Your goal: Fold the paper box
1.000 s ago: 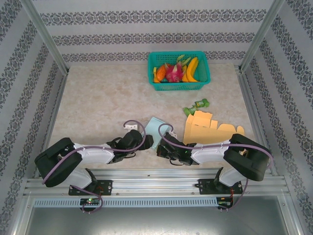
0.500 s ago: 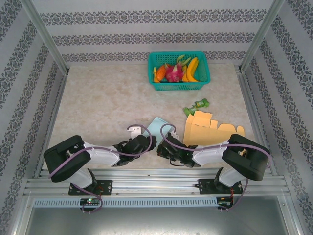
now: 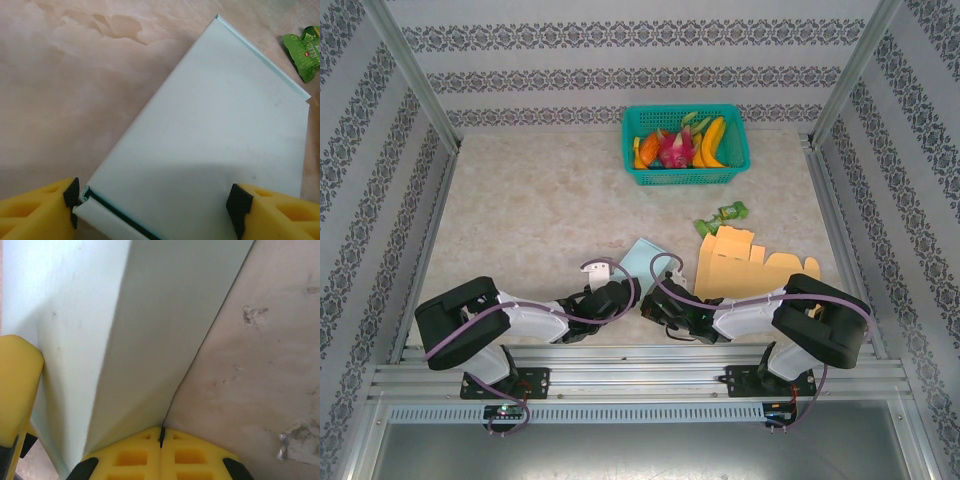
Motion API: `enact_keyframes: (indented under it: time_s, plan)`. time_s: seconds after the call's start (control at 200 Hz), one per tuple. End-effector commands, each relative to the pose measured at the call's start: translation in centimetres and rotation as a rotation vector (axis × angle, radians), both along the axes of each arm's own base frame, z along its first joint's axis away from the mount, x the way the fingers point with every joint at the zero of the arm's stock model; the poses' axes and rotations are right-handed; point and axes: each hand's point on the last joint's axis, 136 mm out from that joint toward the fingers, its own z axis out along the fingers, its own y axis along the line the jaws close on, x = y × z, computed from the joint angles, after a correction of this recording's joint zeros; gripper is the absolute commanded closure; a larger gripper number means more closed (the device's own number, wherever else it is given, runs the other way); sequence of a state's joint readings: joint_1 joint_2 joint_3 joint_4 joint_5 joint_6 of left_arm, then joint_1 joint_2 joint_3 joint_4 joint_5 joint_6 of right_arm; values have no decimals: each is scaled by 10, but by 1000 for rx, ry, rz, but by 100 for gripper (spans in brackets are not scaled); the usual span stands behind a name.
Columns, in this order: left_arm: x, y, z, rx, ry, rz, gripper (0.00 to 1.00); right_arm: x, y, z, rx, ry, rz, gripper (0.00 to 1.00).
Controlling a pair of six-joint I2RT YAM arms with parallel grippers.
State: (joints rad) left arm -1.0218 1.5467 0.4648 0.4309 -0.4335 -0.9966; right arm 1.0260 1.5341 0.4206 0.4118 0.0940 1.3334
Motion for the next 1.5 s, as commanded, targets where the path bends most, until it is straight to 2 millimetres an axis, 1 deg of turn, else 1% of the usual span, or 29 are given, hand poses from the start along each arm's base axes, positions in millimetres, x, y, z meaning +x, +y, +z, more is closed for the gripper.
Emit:
enact_keyframes:
  time_s: [0.0, 0.105, 0.205, 0.365, 0.445, 0.54, 0.679, 0.779, 0.859, 0.904, 0.994, 1.049, 1.154, 1.244, 1.254, 1.274, 1.369, 1.494]
  plan:
    - [-53, -55, -5, -94, 171, -280, 23, 19, 35, 16, 140, -80, -1, 100]
    - [-42, -32, -1, -48, 160, -228, 22, 18, 22, 15, 114, -87, -3, 100]
    - [-33, -10, 4, -53, 158, -182, 22, 18, 11, 15, 95, -93, 1, 100]
    - [-28, 15, 17, -27, 141, -140, 19, 16, -5, 14, 42, -101, 18, 100]
    - [-26, 25, 20, -18, 143, -124, 17, 14, -14, 14, 14, -100, 27, 100]
    - [-21, 43, 23, -1, 147, -91, 16, 13, -24, 15, -15, -102, 44, 100]
    - [-13, 66, 23, -16, 171, -47, 15, 11, -38, 25, -100, -112, 99, 100]
    - [-2, 75, 29, -40, 171, -32, 15, 21, -51, 40, -171, -133, 118, 100]
    - [11, 73, 35, -80, 175, -51, 15, 33, -62, 55, -228, -152, 145, 100]
    - [20, 67, 40, -116, 170, -82, 14, 39, -66, 62, -249, -166, 164, 100]
    - [40, 59, 46, -137, 167, -108, 14, 53, -74, 69, -289, -162, 188, 100]
    - [53, 56, 48, -143, 162, -117, 14, 63, -73, 71, -278, -146, 206, 100]
    - [76, 44, 53, -174, 146, -151, 14, 80, -65, 66, -209, -96, 247, 100]
    - [93, 38, 50, -147, 147, -167, 14, 93, -58, 59, -177, -63, 268, 100]
    - [95, 37, 52, -145, 141, -169, 14, 95, -57, 58, -173, -59, 268, 100]
    - [99, 36, 49, -138, 146, -171, 14, 97, -56, 57, -169, -57, 271, 100]
    - [111, 29, 43, -123, 155, -187, 15, 109, -52, 48, -151, -39, 275, 100]
    - [121, 23, 33, -102, 169, -203, 16, 122, -51, 32, -131, -10, 272, 100]
